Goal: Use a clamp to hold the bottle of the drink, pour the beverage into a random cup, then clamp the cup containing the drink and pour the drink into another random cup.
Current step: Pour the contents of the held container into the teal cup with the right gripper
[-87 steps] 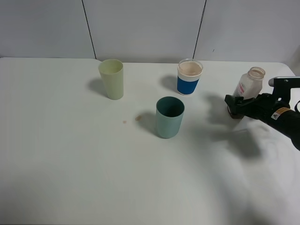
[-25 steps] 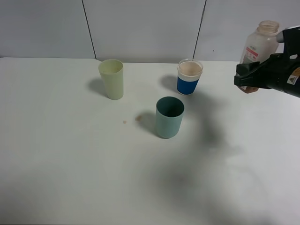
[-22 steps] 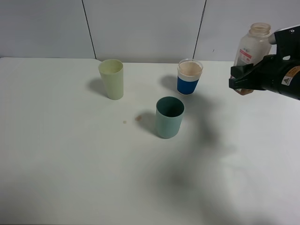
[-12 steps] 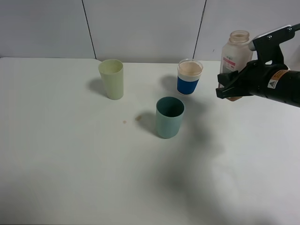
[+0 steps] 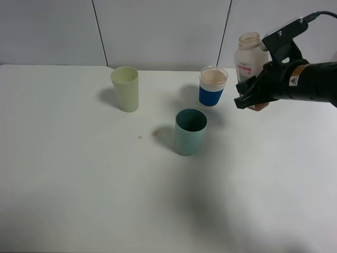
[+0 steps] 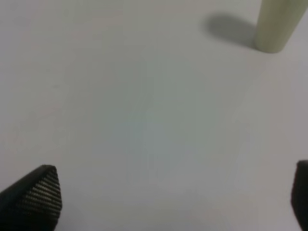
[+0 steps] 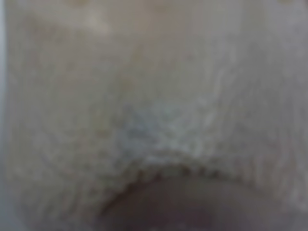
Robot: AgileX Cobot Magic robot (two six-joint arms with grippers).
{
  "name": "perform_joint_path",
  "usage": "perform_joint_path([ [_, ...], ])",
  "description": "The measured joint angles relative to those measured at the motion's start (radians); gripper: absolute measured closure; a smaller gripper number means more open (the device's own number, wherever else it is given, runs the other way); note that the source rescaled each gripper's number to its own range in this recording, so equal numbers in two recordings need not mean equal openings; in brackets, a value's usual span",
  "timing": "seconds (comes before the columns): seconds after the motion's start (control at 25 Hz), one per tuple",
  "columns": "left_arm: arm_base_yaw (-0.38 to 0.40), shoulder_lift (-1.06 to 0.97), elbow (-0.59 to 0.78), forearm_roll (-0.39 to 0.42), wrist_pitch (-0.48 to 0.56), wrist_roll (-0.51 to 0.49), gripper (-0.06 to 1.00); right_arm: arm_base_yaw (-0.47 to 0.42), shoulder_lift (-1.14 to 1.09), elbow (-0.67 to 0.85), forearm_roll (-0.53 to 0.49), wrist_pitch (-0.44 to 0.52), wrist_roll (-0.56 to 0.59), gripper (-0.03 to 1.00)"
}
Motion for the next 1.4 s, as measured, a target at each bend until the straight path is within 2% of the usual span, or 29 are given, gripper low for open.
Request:
perform_joint_path([
  [0.2, 0.000, 0.000, 0.000, 0.000, 0.000, 0.000, 0.05, 0.061, 0.000, -0.136, -0.054, 0.147, -0.008, 0.95],
  [0.24, 0.000, 0.000, 0.000, 0.000, 0.000, 0.000, 0.05, 0.061, 0.000, -0.136, -0.054, 0.147, -0.008, 0.95],
  [0.4, 0.000, 0.000, 0.000, 0.000, 0.000, 0.000, 0.05, 0.097, -0.001, -0.198, -0.119, 0.258, -0.009, 0.95],
  [0.88, 0.000, 0.000, 0.000, 0.000, 0.000, 0.000, 0.05, 0.181, -0.002, -0.213, -0.312, 0.447, -0.009, 0.95],
  [1.16, 0.000, 0.000, 0.000, 0.000, 0.000, 0.000, 0.05, 0.203, -0.006, -0.214, -0.413, 0.529, 0.000, 0.95],
  [1.4, 0.000, 0.000, 0.000, 0.000, 0.000, 0.000, 0.05, 0.211, -0.029, -0.214, -0.470, 0.535, 0.016, 0.95],
])
